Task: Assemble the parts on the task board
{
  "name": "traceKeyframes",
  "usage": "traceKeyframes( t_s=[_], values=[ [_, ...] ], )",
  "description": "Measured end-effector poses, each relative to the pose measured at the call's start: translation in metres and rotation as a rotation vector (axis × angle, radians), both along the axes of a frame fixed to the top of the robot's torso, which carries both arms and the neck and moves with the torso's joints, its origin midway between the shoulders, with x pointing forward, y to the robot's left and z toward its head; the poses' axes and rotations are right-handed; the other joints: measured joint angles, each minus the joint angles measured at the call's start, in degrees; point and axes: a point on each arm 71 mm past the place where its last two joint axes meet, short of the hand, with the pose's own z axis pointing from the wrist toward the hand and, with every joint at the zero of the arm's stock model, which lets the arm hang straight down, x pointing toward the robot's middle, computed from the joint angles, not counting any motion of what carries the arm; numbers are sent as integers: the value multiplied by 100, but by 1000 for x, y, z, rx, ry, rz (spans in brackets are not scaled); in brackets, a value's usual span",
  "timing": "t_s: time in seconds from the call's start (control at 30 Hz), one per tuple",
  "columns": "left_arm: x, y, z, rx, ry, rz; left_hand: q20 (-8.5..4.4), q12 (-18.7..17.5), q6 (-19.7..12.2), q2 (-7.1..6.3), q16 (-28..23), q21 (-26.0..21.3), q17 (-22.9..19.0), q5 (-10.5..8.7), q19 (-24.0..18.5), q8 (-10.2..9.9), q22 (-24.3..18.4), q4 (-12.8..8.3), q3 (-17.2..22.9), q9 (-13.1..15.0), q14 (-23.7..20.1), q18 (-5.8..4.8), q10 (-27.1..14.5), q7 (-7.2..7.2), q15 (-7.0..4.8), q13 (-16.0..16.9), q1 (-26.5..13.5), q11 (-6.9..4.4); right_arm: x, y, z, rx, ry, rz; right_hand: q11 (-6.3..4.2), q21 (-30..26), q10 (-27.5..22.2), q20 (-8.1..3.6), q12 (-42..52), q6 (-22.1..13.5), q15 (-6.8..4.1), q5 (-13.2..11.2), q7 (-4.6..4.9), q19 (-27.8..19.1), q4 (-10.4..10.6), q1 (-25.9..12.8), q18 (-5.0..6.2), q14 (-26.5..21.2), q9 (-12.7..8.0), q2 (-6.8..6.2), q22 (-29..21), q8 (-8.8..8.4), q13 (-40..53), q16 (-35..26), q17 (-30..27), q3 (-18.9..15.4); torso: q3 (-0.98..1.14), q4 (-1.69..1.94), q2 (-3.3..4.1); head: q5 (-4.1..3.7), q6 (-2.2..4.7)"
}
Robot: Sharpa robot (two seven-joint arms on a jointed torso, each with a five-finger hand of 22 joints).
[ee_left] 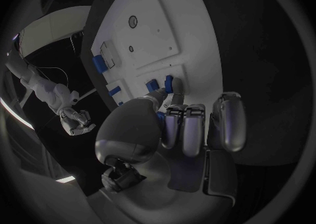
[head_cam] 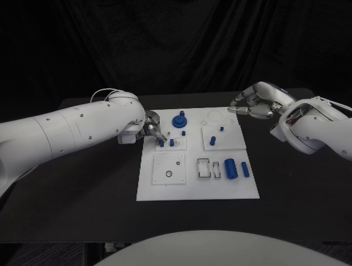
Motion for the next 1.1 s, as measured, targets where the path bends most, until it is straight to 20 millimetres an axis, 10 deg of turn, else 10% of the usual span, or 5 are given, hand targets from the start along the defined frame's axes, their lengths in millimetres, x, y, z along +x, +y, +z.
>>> traceKeyframes(
  t_s=[0.37,1.1],
  values=[
    [-3,4,-1,-20,-25,17,0,0,22,-335,0,-22,-1,260,0,1,0,-386,911,41,0,0,0,8,0,0,-307,0,0,-1,-1,-12,6,-8,1,-24,-1,0,10,20,5,41,20,0,16,31,0,4,0,29,-1,0,0,-26,0,16,-3,0,-2,2,0],
    [-18,31,10,-155,-209,126,0,0,46,-477,0,-69,-1,387,0,116,-1,-413,1263,180,0,0,0,-10,0,0,-558,0,0,-8,-2,-27,15,-31,11,-106,-10,21,-14,40,19,64,-1,-21,32,50,0,0,1,7,-2,0,0,-94,0,0,-3,7,-4,-19,0]
  ],
)
